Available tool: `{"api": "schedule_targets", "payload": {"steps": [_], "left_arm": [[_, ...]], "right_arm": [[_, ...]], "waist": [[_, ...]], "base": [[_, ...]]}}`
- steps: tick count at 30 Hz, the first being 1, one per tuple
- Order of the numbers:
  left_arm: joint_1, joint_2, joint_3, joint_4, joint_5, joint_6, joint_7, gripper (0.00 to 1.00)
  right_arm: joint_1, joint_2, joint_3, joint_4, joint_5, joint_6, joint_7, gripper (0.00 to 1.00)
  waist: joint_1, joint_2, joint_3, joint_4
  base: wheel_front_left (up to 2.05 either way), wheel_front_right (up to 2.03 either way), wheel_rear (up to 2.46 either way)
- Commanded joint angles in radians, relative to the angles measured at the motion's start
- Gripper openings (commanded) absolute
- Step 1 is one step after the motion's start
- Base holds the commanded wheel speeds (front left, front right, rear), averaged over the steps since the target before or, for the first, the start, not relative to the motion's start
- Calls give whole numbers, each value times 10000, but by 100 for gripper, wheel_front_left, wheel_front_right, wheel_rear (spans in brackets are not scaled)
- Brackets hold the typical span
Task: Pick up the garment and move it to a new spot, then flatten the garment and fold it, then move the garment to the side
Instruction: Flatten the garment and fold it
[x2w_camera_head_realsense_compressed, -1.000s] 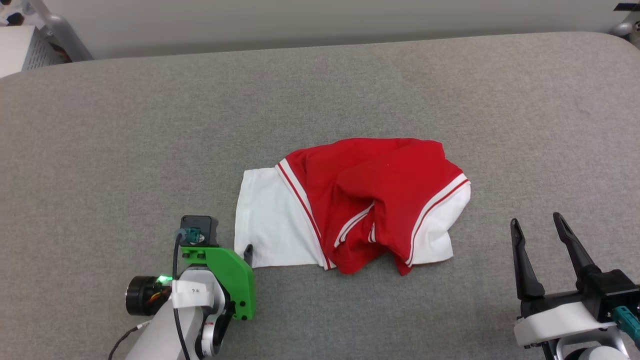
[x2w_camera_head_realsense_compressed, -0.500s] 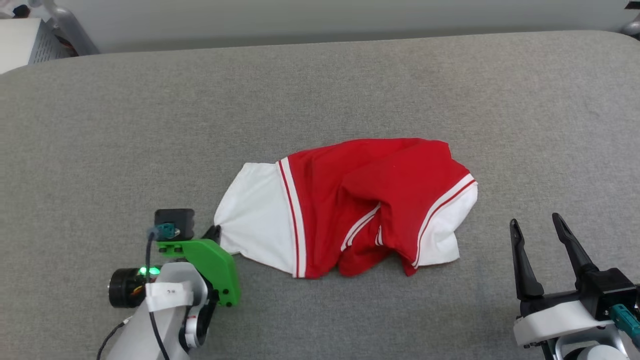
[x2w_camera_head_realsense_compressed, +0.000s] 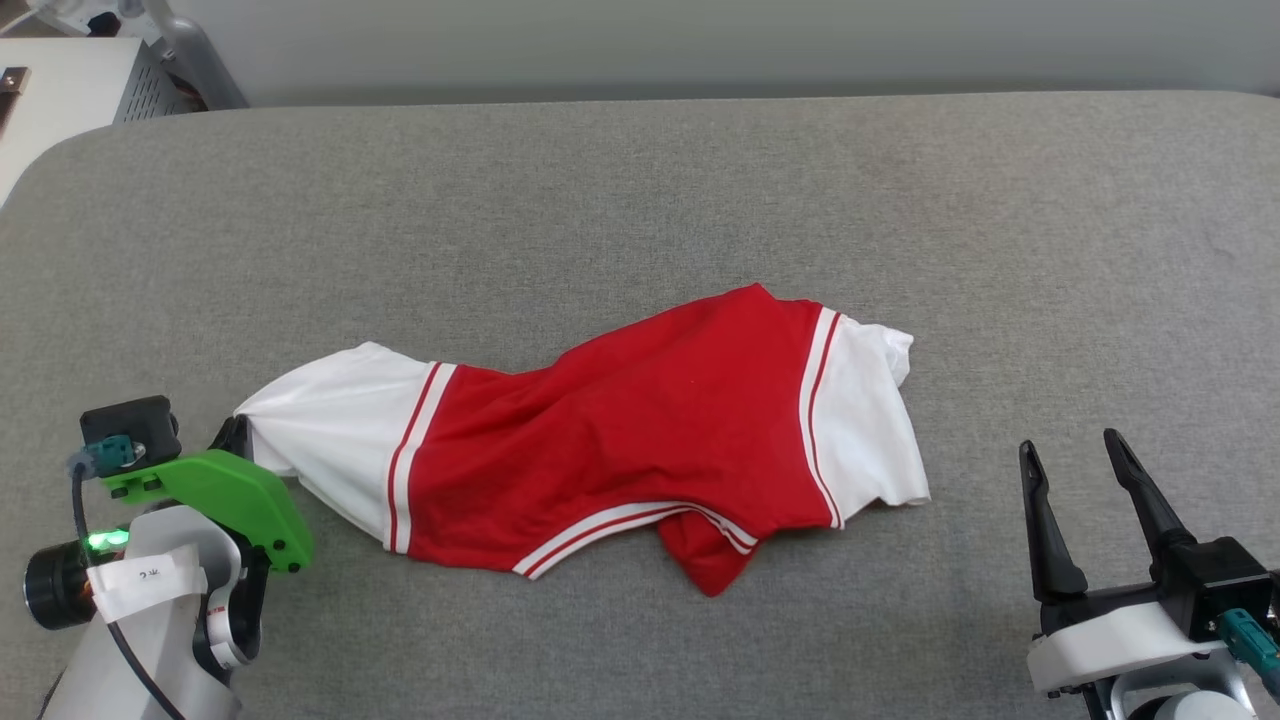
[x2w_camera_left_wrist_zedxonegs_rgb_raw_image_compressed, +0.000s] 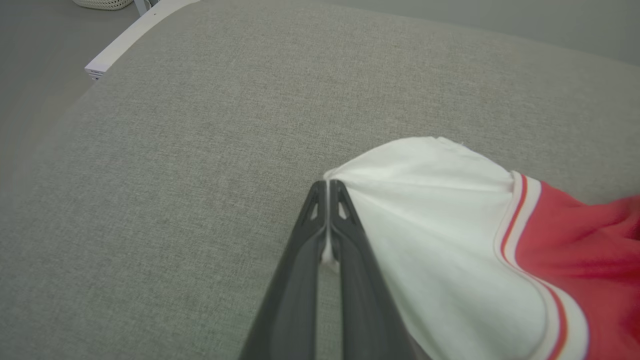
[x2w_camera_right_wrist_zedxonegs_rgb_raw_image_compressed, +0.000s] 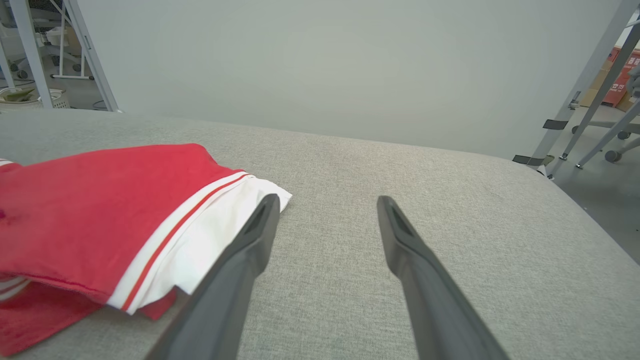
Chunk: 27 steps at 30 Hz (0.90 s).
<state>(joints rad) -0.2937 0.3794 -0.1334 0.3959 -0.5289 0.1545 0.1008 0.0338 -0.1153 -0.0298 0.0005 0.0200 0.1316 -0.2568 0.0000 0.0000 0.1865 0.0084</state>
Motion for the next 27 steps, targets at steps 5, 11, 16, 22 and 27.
{"api": "schedule_targets", "payload": {"steps": [5, 11, 16, 22, 27], "left_arm": [[0, 131, 139, 462, -219, 0, -2, 0], [-144, -8, -179, 1352, -130, -192, -87, 100], [-413, -205, -367, 1820, -8, -428, -788, 100], [-516, -371, -716, 1555, 272, -1037, -2216, 100], [-150, -536, -1197, 880, 725, -1391, -3228, 100]], "right_arm": [[-137, -84, 17, 24, -140, -9, -49, 100], [-196, -132, 37, 79, -187, -9, -49, 100], [-184, -145, 18, 182, -198, -9, -49, 100], [-93, -143, -60, 262, -170, -9, -49, 100], [39, -160, -159, 326, -145, -9, -49, 100]], "waist": [[0, 0, 183, 53], [0, 0, 233, 130], [0, 0, 13, 265], [0, 0, -506, 448], [0, 0, -1030, 579]], "base": [[0, 0, 0], [0, 0, 0], [0, 0, 0], [0, 0, 0], [0, 0, 0]]}}
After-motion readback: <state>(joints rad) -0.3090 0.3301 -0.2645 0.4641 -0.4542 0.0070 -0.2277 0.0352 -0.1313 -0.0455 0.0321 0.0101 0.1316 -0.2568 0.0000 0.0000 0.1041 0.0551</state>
